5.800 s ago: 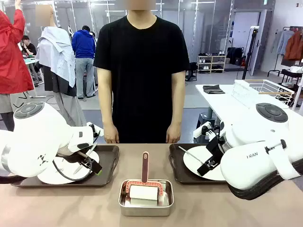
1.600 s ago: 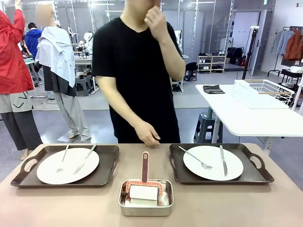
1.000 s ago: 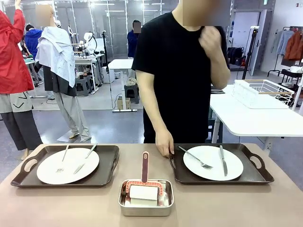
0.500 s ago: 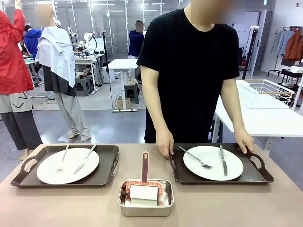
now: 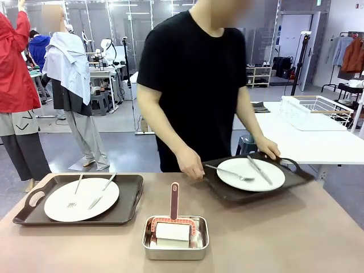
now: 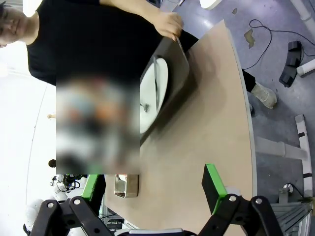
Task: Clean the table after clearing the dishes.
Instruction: When the left (or right) Handle tray is removed, use the left hand (or right hand) to clean the left (or right) side of the table with the Lint Roller.
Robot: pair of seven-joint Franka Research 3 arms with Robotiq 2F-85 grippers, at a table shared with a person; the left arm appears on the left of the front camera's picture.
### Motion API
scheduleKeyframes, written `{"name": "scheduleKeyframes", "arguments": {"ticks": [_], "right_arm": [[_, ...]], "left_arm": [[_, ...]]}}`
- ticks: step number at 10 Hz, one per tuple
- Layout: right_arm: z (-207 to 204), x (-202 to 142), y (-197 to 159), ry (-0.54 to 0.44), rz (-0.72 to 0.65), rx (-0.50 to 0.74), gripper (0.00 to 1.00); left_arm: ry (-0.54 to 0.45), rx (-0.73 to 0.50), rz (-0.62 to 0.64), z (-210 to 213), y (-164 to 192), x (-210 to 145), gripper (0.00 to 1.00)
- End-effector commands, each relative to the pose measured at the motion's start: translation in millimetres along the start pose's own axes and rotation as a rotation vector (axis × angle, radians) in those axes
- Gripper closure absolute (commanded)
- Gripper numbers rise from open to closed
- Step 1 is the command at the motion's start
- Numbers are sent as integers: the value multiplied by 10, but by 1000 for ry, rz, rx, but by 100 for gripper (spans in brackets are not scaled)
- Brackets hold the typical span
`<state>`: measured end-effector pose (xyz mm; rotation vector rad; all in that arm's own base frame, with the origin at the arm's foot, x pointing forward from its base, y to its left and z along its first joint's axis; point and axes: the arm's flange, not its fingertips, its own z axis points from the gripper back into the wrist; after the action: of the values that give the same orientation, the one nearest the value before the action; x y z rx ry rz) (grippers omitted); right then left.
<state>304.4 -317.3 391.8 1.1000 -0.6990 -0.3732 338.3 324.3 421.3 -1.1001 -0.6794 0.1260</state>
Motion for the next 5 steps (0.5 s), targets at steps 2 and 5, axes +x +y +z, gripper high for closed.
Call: {"name": "scheduleKeyframes", "arguments": {"ticks": [2,5], "right_arm": [[10,-2,7,15,5,-5,0],[10,-2,7,15,5,-5,0]], "left_arm": [[-2,-10,-13,33,-3,-19,0],[-2,-10,-13,33,-3,-19,0]]}}
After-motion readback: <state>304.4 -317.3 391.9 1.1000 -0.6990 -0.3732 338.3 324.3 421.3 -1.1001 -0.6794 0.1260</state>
